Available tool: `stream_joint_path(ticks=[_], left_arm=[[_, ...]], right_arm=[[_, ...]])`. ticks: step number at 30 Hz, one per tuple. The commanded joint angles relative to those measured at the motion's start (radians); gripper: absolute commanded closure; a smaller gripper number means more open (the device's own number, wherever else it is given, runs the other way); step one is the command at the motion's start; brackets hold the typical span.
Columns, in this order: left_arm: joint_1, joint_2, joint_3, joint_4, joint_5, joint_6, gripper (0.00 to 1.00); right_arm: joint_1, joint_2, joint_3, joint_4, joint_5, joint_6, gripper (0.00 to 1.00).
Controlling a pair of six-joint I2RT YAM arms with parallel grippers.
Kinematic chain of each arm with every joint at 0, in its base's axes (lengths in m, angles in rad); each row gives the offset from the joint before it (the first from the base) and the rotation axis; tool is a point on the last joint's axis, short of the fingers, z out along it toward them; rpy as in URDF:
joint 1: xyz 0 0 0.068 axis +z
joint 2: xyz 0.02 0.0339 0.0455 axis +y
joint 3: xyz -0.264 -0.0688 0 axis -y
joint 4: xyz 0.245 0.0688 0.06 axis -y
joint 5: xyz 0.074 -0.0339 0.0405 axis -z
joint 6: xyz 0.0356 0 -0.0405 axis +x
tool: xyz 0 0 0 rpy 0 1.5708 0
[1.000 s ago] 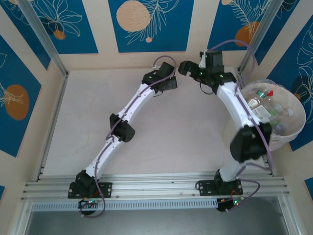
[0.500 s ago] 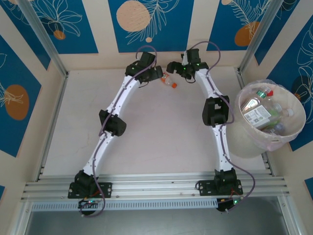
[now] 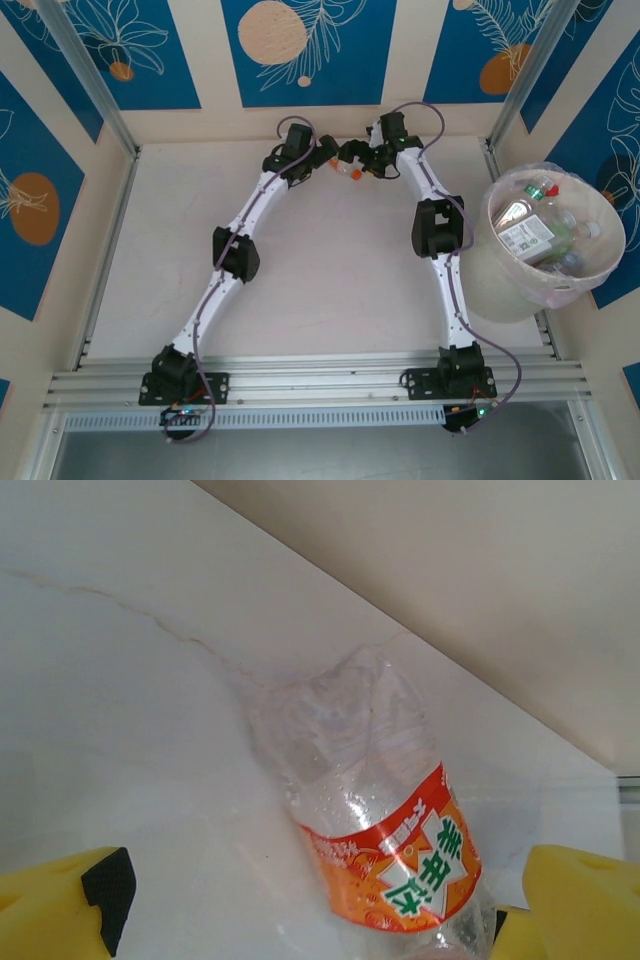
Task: Put the plastic bottles in the bin
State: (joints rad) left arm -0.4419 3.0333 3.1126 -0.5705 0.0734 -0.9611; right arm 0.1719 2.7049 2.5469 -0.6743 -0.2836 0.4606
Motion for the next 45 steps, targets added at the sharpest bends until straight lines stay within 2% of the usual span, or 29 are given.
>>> stream_joint_path(ticks=[1, 7, 12, 16, 21, 25, 32, 38, 45], left_arm=[[0.005, 0.052, 0.047, 0.096, 0.089, -0.041, 0.0], [0.029, 0.06, 0.047, 0.093, 0.091, -0.05, 0.0], [0.051, 0.063, 0.047, 0.097, 0.118, -0.041, 0.0], [0.049, 0.097, 0.046, 0.17, 0.188, -0.057, 0.0], [0.039, 0.123, 0.046, 0.274, 0.282, -0.086, 0.0], [0.026, 0.112, 0.046, 0.28, 0.334, -0.079, 0.0], [0.021, 0.099, 0.046, 0.256, 0.344, -0.071, 0.0], [0.025, 0.068, 0.047, 0.2, 0.347, -0.06, 0.0], [0.028, -0.046, 0.047, 0.036, 0.307, 0.109, 0.0]], right_arm=[[0.036, -0.014, -0.024, -0.005, -0.103, 0.005, 0.06], [0.064, -0.014, -0.058, -0.027, -0.059, -0.017, 0.13], [0.067, -0.009, -0.079, -0.001, -0.02, 0.029, 0.33], [0.067, 0.008, -0.062, -0.014, 0.035, 0.069, 0.44], [0.083, 0.031, -0.032, -0.049, 0.065, 0.087, 0.48], [0.094, 0.033, -0.015, -0.076, 0.129, 0.129, 0.51], [0.096, 0.016, -0.022, -0.077, 0.138, 0.136, 0.68], [0.1, -0.139, -0.159, -0.019, 0.127, 0.053, 0.86], [0.104, -0.469, -0.568, 0.066, 0.105, -0.04, 0.99]])
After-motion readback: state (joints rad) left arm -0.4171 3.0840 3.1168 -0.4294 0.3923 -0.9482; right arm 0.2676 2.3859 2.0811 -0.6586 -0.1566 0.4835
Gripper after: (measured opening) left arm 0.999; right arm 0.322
